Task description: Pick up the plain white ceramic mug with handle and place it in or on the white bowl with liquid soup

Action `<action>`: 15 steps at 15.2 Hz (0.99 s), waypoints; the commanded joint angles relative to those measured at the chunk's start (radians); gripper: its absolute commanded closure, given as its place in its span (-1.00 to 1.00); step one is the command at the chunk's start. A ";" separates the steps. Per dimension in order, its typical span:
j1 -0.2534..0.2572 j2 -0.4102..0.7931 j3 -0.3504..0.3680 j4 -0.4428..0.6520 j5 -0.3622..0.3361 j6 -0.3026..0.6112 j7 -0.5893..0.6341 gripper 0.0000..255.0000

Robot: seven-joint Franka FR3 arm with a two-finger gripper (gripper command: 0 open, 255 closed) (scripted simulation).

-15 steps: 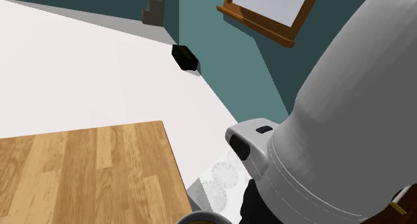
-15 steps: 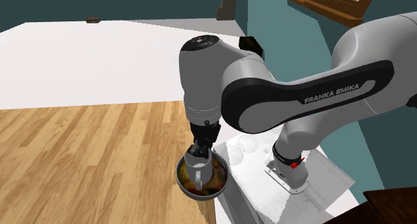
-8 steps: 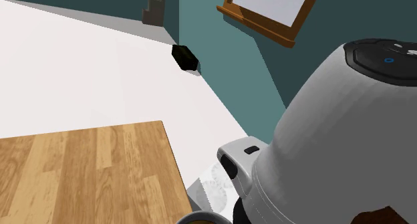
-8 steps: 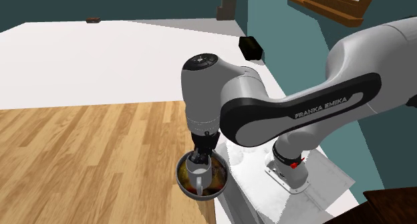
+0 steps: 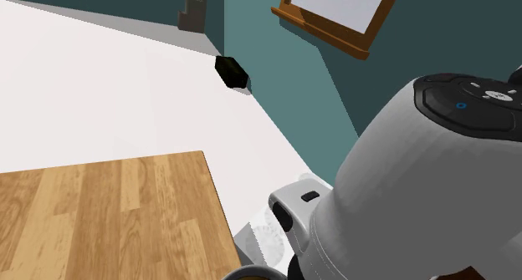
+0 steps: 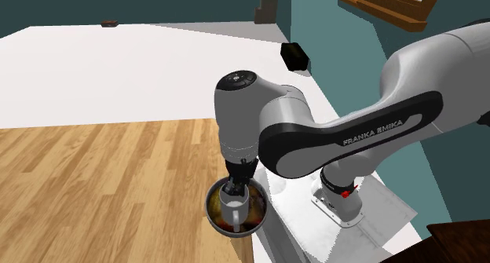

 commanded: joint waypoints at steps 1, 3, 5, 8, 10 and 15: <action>-0.001 0.001 0.000 -0.003 -0.001 -0.001 0.000 1.00; 0.000 -0.001 -0.001 -0.004 -0.001 -0.003 0.000 -1.00; 0.001 -0.002 -0.001 -0.005 0.000 -0.003 0.000 -1.00; -0.002 -0.007 -0.014 0.023 -0.010 -0.037 0.001 -1.00; -0.006 -0.018 -0.041 0.079 -0.027 -0.105 0.005 -1.00; -0.008 -0.021 -0.050 0.102 -0.034 -0.131 0.006 -1.00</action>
